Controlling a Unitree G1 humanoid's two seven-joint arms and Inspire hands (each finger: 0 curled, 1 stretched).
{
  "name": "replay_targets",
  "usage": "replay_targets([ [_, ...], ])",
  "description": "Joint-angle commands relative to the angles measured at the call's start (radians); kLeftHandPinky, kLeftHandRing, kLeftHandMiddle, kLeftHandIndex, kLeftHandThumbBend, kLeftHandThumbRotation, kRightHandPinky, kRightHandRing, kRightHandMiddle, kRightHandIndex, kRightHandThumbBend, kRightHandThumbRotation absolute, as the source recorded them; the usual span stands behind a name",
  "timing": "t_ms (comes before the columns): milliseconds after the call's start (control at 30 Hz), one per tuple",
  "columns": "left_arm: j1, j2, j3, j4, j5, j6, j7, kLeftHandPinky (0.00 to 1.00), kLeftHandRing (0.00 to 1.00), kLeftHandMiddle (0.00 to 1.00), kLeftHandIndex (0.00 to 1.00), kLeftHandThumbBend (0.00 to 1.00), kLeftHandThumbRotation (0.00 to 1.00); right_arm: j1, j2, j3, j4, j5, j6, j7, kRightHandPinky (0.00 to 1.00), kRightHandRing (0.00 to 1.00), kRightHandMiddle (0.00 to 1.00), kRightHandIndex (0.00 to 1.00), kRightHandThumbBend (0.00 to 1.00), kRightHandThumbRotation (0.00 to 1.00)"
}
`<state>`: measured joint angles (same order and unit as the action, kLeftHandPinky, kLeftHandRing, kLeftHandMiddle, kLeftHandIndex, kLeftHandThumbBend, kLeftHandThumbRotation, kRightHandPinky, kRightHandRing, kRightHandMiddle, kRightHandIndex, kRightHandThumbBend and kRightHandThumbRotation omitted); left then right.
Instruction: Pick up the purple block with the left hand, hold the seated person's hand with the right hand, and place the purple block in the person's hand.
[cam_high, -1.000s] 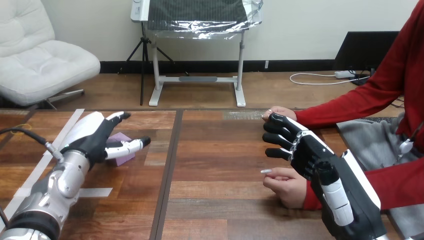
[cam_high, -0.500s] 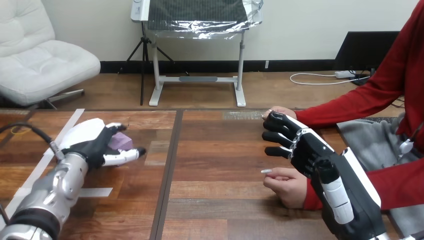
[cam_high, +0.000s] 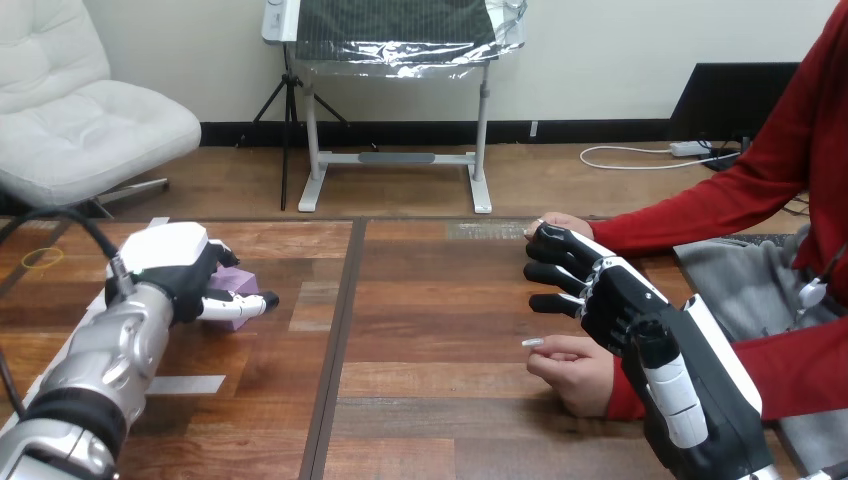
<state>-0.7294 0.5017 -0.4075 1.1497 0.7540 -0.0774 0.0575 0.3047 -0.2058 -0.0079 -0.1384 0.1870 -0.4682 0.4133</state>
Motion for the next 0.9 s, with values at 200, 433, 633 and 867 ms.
replay_targets([
  [200,-0.104,0.006,-0.074,0.011,0.052,0.044,-0.016,0.80,0.81,0.81,0.79,0.72,0.74,-0.073,-0.014,-0.014,-0.016,0.000,-0.018,0.000,0.77,0.85,0.87,0.87,0.85,1.00],
  [433,-0.110,0.006,-0.089,0.011,0.056,0.052,-0.024,0.80,0.79,0.79,0.77,0.74,0.76,-0.079,-0.012,-0.013,-0.014,0.007,-0.021,0.004,0.77,0.85,0.87,0.87,0.85,1.00],
  [633,-0.110,0.011,-0.097,0.002,0.052,0.052,-0.030,0.74,0.77,0.76,0.74,0.73,0.76,-0.081,-0.012,-0.014,-0.014,0.008,-0.019,0.004,0.77,0.85,0.87,0.87,0.85,1.00],
  [867,-0.111,0.015,-0.104,-0.003,0.050,0.049,-0.035,0.62,0.68,0.69,0.69,0.72,0.76,-0.084,-0.012,-0.016,-0.009,0.004,-0.027,0.003,0.77,0.85,0.87,0.87,0.86,1.00],
])
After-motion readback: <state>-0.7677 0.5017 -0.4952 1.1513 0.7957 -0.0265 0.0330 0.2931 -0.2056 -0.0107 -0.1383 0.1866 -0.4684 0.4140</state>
